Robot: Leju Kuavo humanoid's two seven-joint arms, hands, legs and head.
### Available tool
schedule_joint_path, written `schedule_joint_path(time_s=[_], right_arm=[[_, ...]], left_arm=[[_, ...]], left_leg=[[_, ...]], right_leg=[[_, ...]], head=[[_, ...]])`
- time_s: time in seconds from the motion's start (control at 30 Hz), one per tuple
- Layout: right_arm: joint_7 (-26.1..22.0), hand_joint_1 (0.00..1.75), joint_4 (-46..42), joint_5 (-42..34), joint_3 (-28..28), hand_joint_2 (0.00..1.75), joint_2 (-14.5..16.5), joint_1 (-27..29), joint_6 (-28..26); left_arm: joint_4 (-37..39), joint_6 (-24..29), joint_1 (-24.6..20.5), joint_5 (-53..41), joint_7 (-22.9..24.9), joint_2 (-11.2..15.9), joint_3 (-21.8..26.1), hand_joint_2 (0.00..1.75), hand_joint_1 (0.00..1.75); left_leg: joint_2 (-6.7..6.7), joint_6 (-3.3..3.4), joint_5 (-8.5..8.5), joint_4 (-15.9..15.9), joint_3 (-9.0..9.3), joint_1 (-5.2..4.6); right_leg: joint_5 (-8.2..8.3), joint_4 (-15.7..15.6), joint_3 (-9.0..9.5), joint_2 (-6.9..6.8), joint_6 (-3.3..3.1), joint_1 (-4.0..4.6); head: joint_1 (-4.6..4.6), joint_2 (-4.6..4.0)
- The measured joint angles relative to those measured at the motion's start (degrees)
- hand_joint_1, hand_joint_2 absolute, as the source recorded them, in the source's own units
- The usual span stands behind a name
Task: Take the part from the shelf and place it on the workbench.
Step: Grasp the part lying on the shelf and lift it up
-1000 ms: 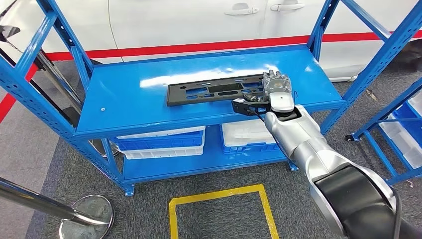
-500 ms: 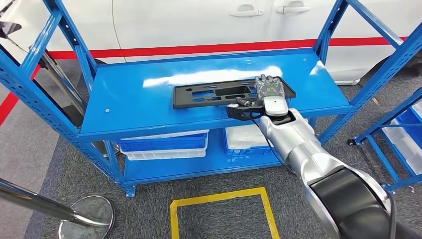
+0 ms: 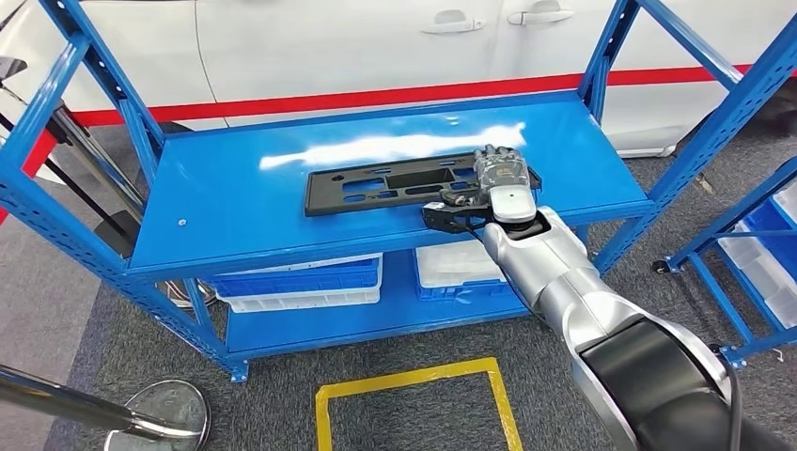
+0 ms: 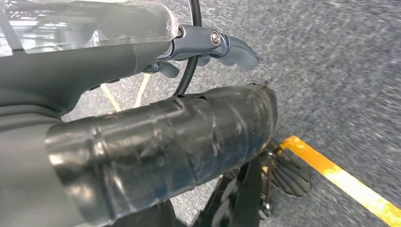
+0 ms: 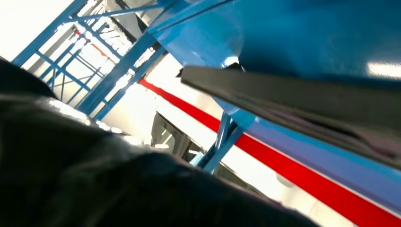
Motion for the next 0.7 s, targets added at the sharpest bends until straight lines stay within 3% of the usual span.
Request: schedule_joint_path(time_s=[0.07,0.2,0.23,0.3,0.37,0.4,0.43,0.5,0.53,0.57,0.7], right_arm=[[-0.1,0.00,0.0,0.1,0.2,0.00,0.1,-0.1,0.1],[-0.2,0.00,0.0,0.2,0.3,0.00,0.3,-0.2,0.5],[-0.2,0.00,0.0,0.2,0.3,0.00,0.4,-0.4,0.5],[-0.2,0.00,0.0,0.2,0.4,0.00,0.4,-0.5,0.6],[-0.2,0.00,0.0,0.2,0.5,0.00,0.3,-0.3,0.6],[-0.2,0.00,0.0,0.2,0.6,0.00,0.3,-0.2,0.6],[-0.2,0.00,0.0,0.2,0.7,0.00,0.3,-0.2,0.6],[-0.2,0.00,0.0,0.2,0.8,0.00,0.4,-0.3,0.6],[-0.2,0.00,0.0,0.2,0.9,0.00,0.4,-0.3,0.6],[-0.2,0.00,0.0,0.2,1.0,0.00,0.4,-0.3,0.7],[-0.2,0.00,0.0,0.4,1.2,0.00,0.8,-0.1,0.7]], left_arm=[[0.0,0.0,-0.1,0.0,0.0,0.0,0.0,0.00,0.00],[0.0,0.0,-0.2,0.0,-0.1,-0.1,0.0,0.00,0.00],[0.0,0.0,-0.2,0.0,-0.1,-0.1,0.0,0.00,0.00],[0.0,0.0,-0.2,0.0,-0.2,-0.1,0.0,0.00,0.00],[0.0,-0.1,-0.2,0.0,-0.2,-0.1,0.1,0.00,0.00],[0.0,-0.2,-0.2,0.0,-0.2,-0.1,0.1,0.00,0.00],[0.0,-0.2,-0.2,0.0,-0.3,-0.1,0.1,0.00,0.00],[0.0,-0.2,-0.1,0.0,-0.3,-0.1,0.1,0.00,0.00],[0.0,-0.2,-0.1,0.0,-0.3,-0.1,0.1,0.00,0.00],[0.0,-0.1,-0.1,0.0,-0.3,-0.2,0.1,0.00,0.00],[0.0,-0.1,-0.2,-0.1,-0.3,-0.2,0.1,0.00,0.00]], left_leg=[[-0.03,0.40,0.77,-3.8,1.79,-0.28],[0.07,1.42,0.79,-4.9,2.61,-0.07],[0.13,1.71,0.84,-5.2,2.89,0.07],[0.21,2.11,0.71,-5.3,3.06,0.07],[0.20,2.20,0.48,-5.2,3.14,0.06],[0.16,2.17,0.32,-5.2,3.24,0.06],[0.12,2.08,0.09,-5.0,3.41,0.07],[0.06,1.76,-0.53,-4.7,3.76,0.01],[0.04,1.53,-0.76,-4.5,3.80,-0.06],[0.04,1.27,-0.91,-4.4,3.78,-0.12],[0.09,0.20,-1.56,-4.2,3.78,-0.04]], right_leg=[[-0.26,0.1,0.04,0.05,0.48,0.11],[-1.34,1.2,-0.41,0.01,1.52,0.14],[-2.57,3.4,-1.48,-0.04,1.76,0.10],[-5.74,10.9,-5.43,-0.14,2.12,-0.18],[-6.75,16.4,-8.92,-0.20,2.39,-0.47],[-5.62,16.1,-9.19,-0.22,2.45,-0.61],[-3.51,13.4,-8.22,-0.26,2.44,-0.72],[0.59,5.4,-4.67,-0.39,2.21,-0.70],[1.56,2.4,-3.26,-0.43,2.02,-0.55],[1.75,0.9,-2.52,-0.46,1.84,-0.39],[1.47,-0.2,-1.77,-0.30,0.90,-0.37]], head=[[0.01,0.00],[0.02,0.00],[0.03,0.00],[0.03,-0.01],[0.02,-0.01],[0.02,-0.01],[0.02,0.00],[0.02,0.00],[0.02,0.00],[0.02,0.00],[0.01,0.00]])
